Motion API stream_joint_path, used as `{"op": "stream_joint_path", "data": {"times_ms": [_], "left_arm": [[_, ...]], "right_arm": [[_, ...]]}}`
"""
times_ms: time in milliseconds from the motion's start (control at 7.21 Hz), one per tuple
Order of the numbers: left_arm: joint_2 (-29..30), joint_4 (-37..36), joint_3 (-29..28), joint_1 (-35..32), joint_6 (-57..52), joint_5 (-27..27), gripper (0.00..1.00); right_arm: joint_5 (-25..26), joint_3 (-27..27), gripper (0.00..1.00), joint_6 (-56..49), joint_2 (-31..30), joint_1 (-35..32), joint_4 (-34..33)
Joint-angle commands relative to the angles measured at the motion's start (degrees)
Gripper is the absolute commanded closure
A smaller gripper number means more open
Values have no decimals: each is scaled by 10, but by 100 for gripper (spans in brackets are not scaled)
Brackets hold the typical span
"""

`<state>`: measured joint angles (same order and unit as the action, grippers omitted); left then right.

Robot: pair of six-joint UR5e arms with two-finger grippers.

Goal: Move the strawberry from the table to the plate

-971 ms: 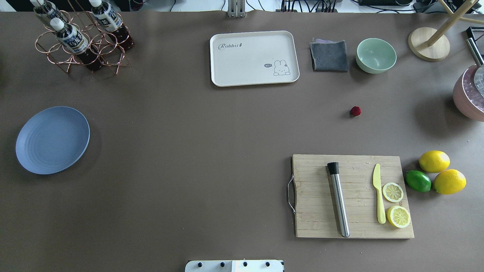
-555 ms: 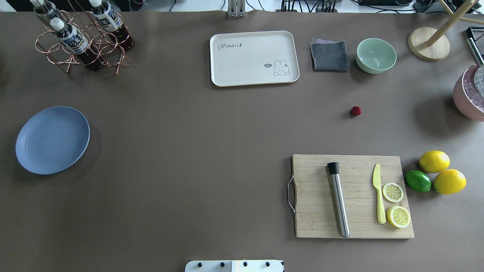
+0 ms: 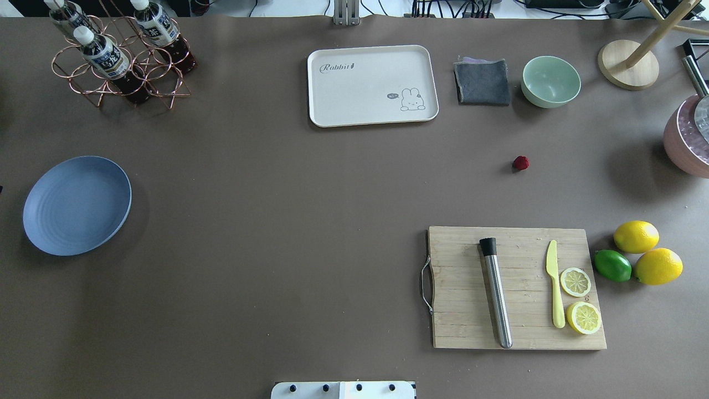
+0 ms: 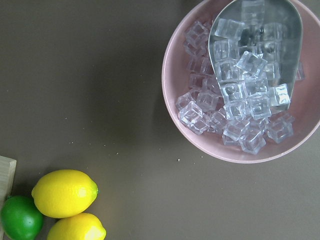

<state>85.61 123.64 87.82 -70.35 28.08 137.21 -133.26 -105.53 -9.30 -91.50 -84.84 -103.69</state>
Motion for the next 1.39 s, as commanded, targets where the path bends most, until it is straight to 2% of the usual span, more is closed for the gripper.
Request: {"op": "stream_joint_path", "data": {"times_ms": [0,277,555,971,1109,1248], "left_arm": [[10,4,-4,35,34,-2,10],[33,5,-33,36,33,0,10],[50,4,-50,43,33,0,15],[45,38,-79,57,35,-1,16],[42,44,-79,57,37,0,19],[42,45,-76,57,56,0,29]], "right_arm": [[-1,2,0,0,-1,7,6],[-1,4,0,0,-1,15,6],[-1,4,0,1,-1,20,6],[-8,3,0,1,-1,30,6],[-9,3,0,1,-1,32,7],[-9,2,0,1,-1,33,7]]}}
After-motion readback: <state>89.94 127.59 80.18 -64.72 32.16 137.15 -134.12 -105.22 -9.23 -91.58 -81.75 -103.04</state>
